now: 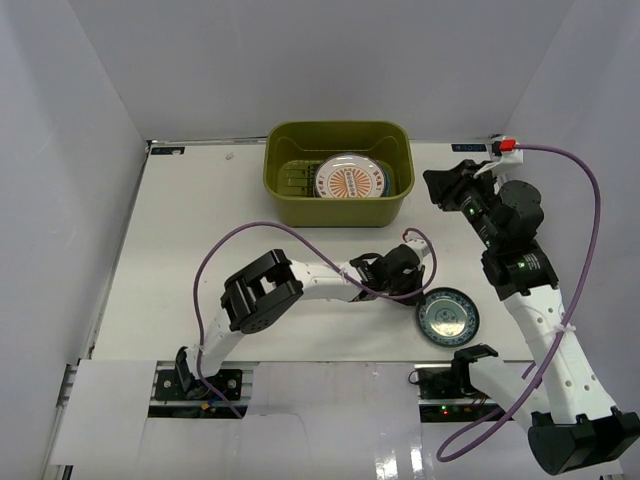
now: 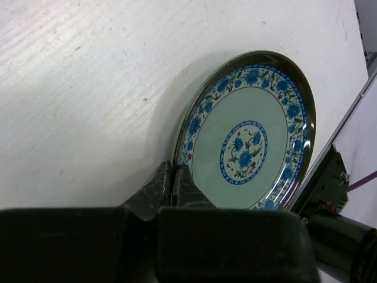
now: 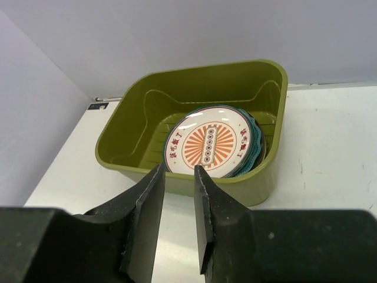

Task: Place the plates into the plastic bin on the countertop

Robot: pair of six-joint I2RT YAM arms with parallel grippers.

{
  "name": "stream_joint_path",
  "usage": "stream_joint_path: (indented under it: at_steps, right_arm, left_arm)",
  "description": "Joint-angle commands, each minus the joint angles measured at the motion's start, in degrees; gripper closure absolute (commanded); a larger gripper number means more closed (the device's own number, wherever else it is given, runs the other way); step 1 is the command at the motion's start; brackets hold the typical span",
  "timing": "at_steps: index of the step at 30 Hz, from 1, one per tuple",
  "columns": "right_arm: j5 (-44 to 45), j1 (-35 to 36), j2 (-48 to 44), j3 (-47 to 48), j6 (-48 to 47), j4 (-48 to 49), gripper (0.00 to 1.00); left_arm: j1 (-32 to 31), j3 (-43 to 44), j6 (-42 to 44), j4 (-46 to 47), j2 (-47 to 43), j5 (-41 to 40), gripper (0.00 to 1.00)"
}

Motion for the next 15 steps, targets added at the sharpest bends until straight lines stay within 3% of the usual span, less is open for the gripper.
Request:
stream_joint_path:
  at_steps: [1, 8, 11, 15]
  right_arm:
    - [-2.1, -0.1, -2.3, 1.0, 0.4, 1.1, 0.67]
    - [-5.0, -0.1, -8.2, 6.3, 2.3, 0.9, 0.45]
    - [-3.8, -0.1, -11.4, 5.7, 2.9, 2.5, 0.41]
    - [-3.3, -0.1, -12.8, 3.2, 3.8, 5.4, 0.41]
  left_arm:
    - [-0.2, -3.5, 3.4, -6.5, -3.5, -4.5, 1.0]
    - [5.3, -5.2, 4.0, -4.6, -22.3, -5.5, 1.0]
    - [12.1, -3.7, 4.4, -4.1, -30.0, -2.9, 1.0]
    - [25.6, 1.9, 5.2, -8.6, -33.0, -4.1, 1.0]
